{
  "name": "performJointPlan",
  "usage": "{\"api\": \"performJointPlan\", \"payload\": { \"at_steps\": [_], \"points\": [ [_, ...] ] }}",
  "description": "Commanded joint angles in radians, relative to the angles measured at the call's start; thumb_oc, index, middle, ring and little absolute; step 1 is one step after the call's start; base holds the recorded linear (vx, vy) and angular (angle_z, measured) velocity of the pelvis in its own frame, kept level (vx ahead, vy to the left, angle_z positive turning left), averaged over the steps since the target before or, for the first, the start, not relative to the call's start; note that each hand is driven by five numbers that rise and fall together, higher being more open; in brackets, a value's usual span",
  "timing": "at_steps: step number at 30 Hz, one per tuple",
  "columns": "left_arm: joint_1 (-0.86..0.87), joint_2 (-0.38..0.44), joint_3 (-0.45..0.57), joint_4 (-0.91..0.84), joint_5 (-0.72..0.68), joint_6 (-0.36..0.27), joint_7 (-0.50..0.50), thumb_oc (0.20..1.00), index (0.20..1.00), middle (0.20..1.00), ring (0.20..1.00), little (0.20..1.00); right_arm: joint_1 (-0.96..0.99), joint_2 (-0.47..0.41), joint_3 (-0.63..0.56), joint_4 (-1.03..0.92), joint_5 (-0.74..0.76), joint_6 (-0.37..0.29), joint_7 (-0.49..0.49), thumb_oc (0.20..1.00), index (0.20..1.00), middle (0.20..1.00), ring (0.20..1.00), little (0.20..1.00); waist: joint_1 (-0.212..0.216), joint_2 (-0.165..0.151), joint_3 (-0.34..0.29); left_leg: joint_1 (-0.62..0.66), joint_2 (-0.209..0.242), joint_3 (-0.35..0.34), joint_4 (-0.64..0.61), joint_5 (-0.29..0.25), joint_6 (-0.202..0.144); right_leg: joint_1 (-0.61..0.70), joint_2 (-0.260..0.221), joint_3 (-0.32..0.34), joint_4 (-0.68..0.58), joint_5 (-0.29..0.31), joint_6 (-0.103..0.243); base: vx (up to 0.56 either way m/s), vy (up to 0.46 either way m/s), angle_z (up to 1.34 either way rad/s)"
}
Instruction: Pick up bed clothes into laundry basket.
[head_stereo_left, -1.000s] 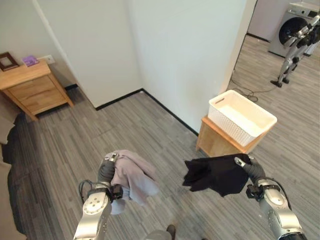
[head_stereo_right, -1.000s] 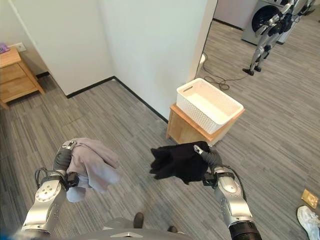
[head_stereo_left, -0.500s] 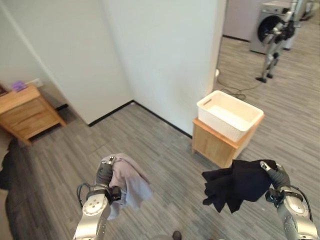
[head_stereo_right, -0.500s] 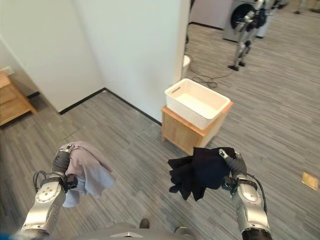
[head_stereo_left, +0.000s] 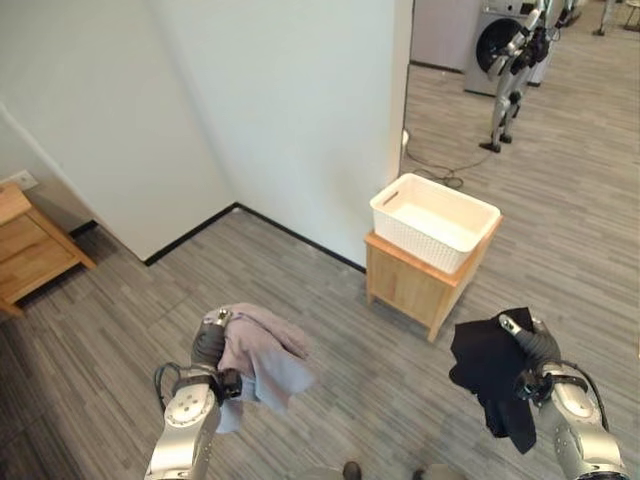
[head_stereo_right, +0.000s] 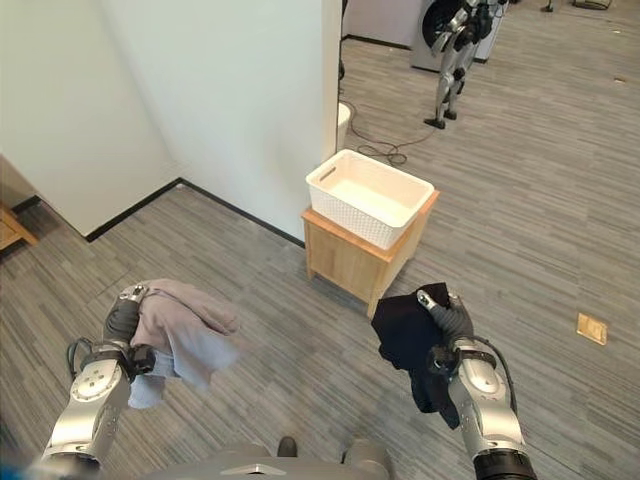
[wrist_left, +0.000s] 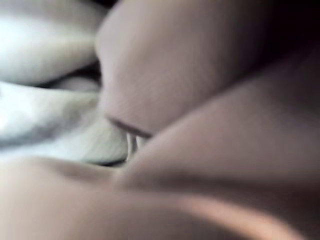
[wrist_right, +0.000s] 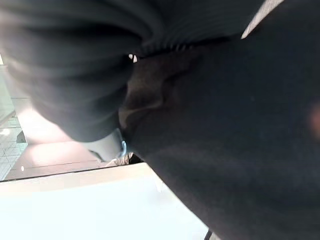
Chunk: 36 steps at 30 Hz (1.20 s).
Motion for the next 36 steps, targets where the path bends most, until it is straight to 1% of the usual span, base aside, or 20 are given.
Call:
{"api": "performJointPlan", "payload": {
  "at_steps": [1, 2, 3, 6, 9, 11, 16, 17, 18, 20, 21, 22, 23, 25, 27, 28, 29, 30, 32, 36],
  "points": [
    [-0.043, 0.075, 0.051, -0.046, -0.001, -0.046, 0.007, 0.200, 0.200, 0.200, 0.200, 0.200, -0.050, 0.016, -0.029, -0.074, -0.001, -0.067, 0.008, 0.200, 0.200, 0.200, 0.200, 0.200, -0.023, -0.023, -0.003, 0.038, 0.055, -0.176, -0.019, -0.031, -0.018, -0.007, -0.036, 0.021, -0.209, 0.257, 0.040, 0.18, -0.099, 0.13],
    [-0.043, 0.075, 0.051, -0.046, -0.002, -0.047, 0.007, 0.200, 0.200, 0.200, 0.200, 0.200, -0.049, 0.016, -0.030, -0.074, 0.000, -0.067, 0.008, 0.200, 0.200, 0.200, 0.200, 0.200, -0.026, -0.020, -0.003, 0.041, 0.058, -0.179, -0.020, -0.032, -0.018, 0.000, -0.034, 0.016, -0.217, 0.259, 0.039, 0.28, -0.170, 0.15],
    [-0.053, 0.075, 0.048, -0.040, -0.004, -0.048, 0.008, 0.200, 0.200, 0.200, 0.200, 0.200, -0.047, 0.015, -0.037, -0.072, 0.004, -0.071, 0.006, 0.200, 0.200, 0.200, 0.200, 0.200, -0.035, -0.023, -0.002, 0.054, 0.065, -0.187, -0.028, -0.045, -0.030, -0.001, -0.040, 0.021, -0.321, 0.264, 0.044, 0.25, -0.164, 0.18],
    [-0.054, 0.080, 0.045, -0.035, 0.001, -0.048, 0.009, 0.200, 0.200, 0.200, 0.200, 0.200, -0.032, 0.009, -0.050, -0.089, -0.009, -0.069, -0.004, 0.200, 0.200, 0.200, 0.200, 0.200, -0.063, -0.033, 0.004, 0.132, 0.106, -0.195, -0.074, -0.080, -0.066, -0.040, -0.065, -0.010, -0.508, 0.355, 0.083, 0.41, -0.281, 0.28],
    [-0.062, 0.073, 0.049, -0.044, 0.014, -0.052, 0.002, 0.200, 0.200, 0.200, 0.200, 0.200, -0.037, 0.006, -0.051, -0.076, -0.002, -0.071, 0.006, 0.200, 0.200, 0.200, 0.200, 0.200, -0.071, -0.047, -0.017, 0.153, 0.130, -0.206, -0.062, -0.091, -0.089, -0.019, -0.061, -0.019, -0.517, 0.358, 0.079, 0.34, -0.263, 0.31],
    [-0.066, 0.026, 0.043, -0.045, -0.090, -0.062, 0.011, 0.200, 0.200, 0.200, 0.200, 0.200, -0.062, -0.024, -0.032, -0.063, 0.002, -0.069, 0.003, 0.200, 0.200, 0.200, 0.200, 0.200, -0.072, -0.026, -0.031, 0.127, 0.190, -0.231, 0.071, -0.017, -0.123, -0.011, -0.031, -0.038, -0.434, 0.295, 0.041, 0.41, -0.340, 0.35],
    [-0.066, 0.026, 0.044, -0.045, -0.090, -0.062, 0.011, 0.200, 0.200, 0.200, 0.200, 0.200, -0.062, -0.024, -0.032, -0.063, 0.002, -0.069, 0.003, 0.200, 0.200, 0.200, 0.200, 0.200, -0.073, -0.026, -0.032, 0.125, 0.191, -0.233, 0.073, -0.018, -0.123, -0.011, -0.031, -0.040, -0.434, 0.295, 0.041, 0.12, -0.185, 0.04],
    [-0.007, -0.028, -0.022, -0.085, -0.151, -0.029, -0.051, 0.200, 0.200, 0.200, 0.200, 0.200, -0.070, -0.088, -0.062, -0.052, 0.040, -0.078, -0.014, 0.200, 0.200, 0.200, 0.200, 0.200, -0.008, -0.085, 0.030, -0.167, 0.182, -0.186, 0.630, 0.181, -0.085, 0.167, 0.023, -0.095, -0.474, 0.203, -0.077, 0.51, -0.928, 0.01],
    [0.000, -0.042, -0.035, -0.093, -0.170, -0.022, -0.054, 0.200, 0.200, 0.200, 0.200, 0.200, -0.062, -0.095, -0.070, -0.052, 0.039, -0.075, -0.026, 0.200, 0.200, 0.200, 0.200, 0.200, 0.004, -0.091, 0.035, -0.223, 0.161, -0.184, 0.658, 0.164, -0.088, 0.192, 0.025, -0.101, -0.489, 0.191, -0.078, 0.59, -0.995, 0.57],
    [-0.004, -0.057, -0.054, -0.094, -0.215, -0.017, -0.057, 0.200, 0.200, 0.200, 0.200, 0.200, -0.060, -0.099, -0.078, -0.062, 0.039, -0.071, -0.034, 0.200, 0.200, 0.200, 0.200, 0.200, 0.014, -0.091, 0.038, -0.276, 0.138, -0.179, 0.654, 0.142, -0.093, 0.215, 0.026, -0.101, -0.504, 0.189, -0.075, 0.26, -0.166, 0.74],
    [0.007, -0.064, -0.093, -0.099, -0.234, -0.002, -0.088, 0.200, 0.200, 0.200, 0.200, 0.200, -0.053, -0.088, -0.096, -0.067, 0.047, -0.076, -0.042, 0.200, 0.200, 0.200, 0.200, 0.200, 0.030, -0.091, 0.026, -0.353, 0.149, -0.090, 0.456, 0.145, -0.108, 0.267, 0.037, -0.115, -0.552, 0.181, -0.065, 0.39, -0.111, 0.20],
    [0.010, -0.060, -0.101, -0.100, -0.223, -0.004, -0.091, 0.200, 0.200, 0.200, 0.200, 0.200, -0.055, -0.083, -0.097, -0.065, 0.046, -0.080, -0.045, 0.200, 0.200, 0.200, 0.200, 0.200, 0.038, -0.081, 0.019, -0.366, 0.146, -0.074, 0.354, 0.149, -0.107, 0.279, 0.050, -0.118, -0.563, 0.174, -0.059, 0.63, -0.067, 0.31],
    [0.008, -0.054, -0.113, -0.089, -0.209, -0.009, -0.091, 0.200, 0.200, 0.200, 0.200, 0.200, -0.055, -0.079, -0.080, -0.058, 0.027, -0.086, -0.042, 0.200, 0.200, 0.200, 0.200, 0.200, 0.061, -0.063, 0.002, -0.352, 0.108, -0.080, 0.137, 0.191, -0.106, 0.306, 0.076, -0.113, -0.587, 0.162, -0.049, 0.35, 0.049, 0.66],
    [0.011, -0.051, -0.114, -0.084, -0.198, -0.011, -0.089, 0.200, 0.200, 0.200, 0.200, 0.200, -0.067, -0.083, -0.060, -0.055, 0.002, -0.083, -0.039, 0.200, 0.200, 0.200, 0.200, 0.200, 0.076, -0.056, -0.009, -0.320, 0.076, -0.103, 0.038, 0.236, -0.119, 0.352, 0.091, -0.112, -0.606, 0.149, -0.042, 0.35, 0.032, 0.20],
    [0.011, -0.049, -0.114, -0.083, -0.182, -0.009, -0.091, 0.200, 0.200, 0.200, 0.200, 0.200, -0.077, -0.086, -0.053, -0.057, -0.008, -0.079, -0.031, 0.200, 0.200, 0.200, 0.200, 0.200, 0.078, -0.056, -0.013, -0.314, 0.070, -0.099, 0.038, 0.242, -0.125, 0.369, 0.090, -0.113, -0.607, 0.141, -0.040, 0.26, 0.037, -0.36],
    [0.016, -0.046, -0.114, -0.080, -0.179, -0.008, -0.095, 0.200, 0.200, 0.200, 0.200, 0.200, -0.083, -0.084, -0.050, -0.064, -0.012, -0.072, -0.027, 0.200, 0.200, 0.200, 0.200, 0.200, 0.077, -0.057, -0.023, -0.292, 0.069, -0.087, 0.046, 0.203, -0.105, 0.381, 0.083, -0.110, -0.600, 0.121, -0.031, 0.19, 0.047, -0.46],
    [0.016, -0.046, -0.114, -0.080, -0.179, -0.008, -0.095, 0.200, 0.200, 0.200, 0.200, 0.200, -0.083, -0.084, -0.050, -0.064, -0.012, -0.072, -0.027, 0.200, 0.200, 0.200, 0.200, 0.200, 0.077, -0.057, -0.023, -0.292, 0.069, -0.087, 0.046, 0.203, -0.105, 0.381, 0.083, -0.110, -0.600, 0.121, -0.031, 0.36, 0.170, -0.49],
    [-0.015, -0.041, -0.141, -0.061, -0.167, -0.012, -0.096, 0.200, 0.200, 0.200, 0.200, 0.200, -0.086, -0.062, -0.049, -0.059, -0.026, -0.086, -0.034, 0.200, 0.200, 0.200, 0.200, 0.200, 0.063, -0.061, -0.061, -0.250, 0.050, -0.063, 0.037, 0.165, -0.072, 0.393, 0.042, -0.125, -0.568, 0.098, -0.005, 0.37, 0.195, -0.37],
    [-0.025, -0.033, -0.144, -0.066, -0.166, -0.013, -0.096, 0.200, 0.200, 0.200, 0.200, 0.200, -0.088, -0.049, -0.050, -0.058, -0.023, -0.087, -0.039, 0.200, 0.200, 0.200, 0.200, 0.200, 0.067, -0.067, -0.070, -0.228, 0.044, -0.049, 0.026, 0.145, -0.057, 0.383, 0.021, -0.119, -0.520, 0.089, 0.006, 0.28, 0.164, -0.30],
    [-0.049, -0.012, -0.149, -0.075, -0.143, -0.011, -0.096, 0.200, 0.200, 0.200, 0.200, 0.200, -0.106, -0.030, -0.027, -0.057, -0.037, -0.090, -0.031, 0.200, 0.200, 0.200, 0.200, 0.200, 0.072, -0.067, -0.069, -0.187, 0.032, -0.033, 0.020, 0.112, -0.026, 0.318, -0.028, -0.106, -0.343, 0.139, 0.036, 0.10, 0.085, -0.23]
  ]
}}
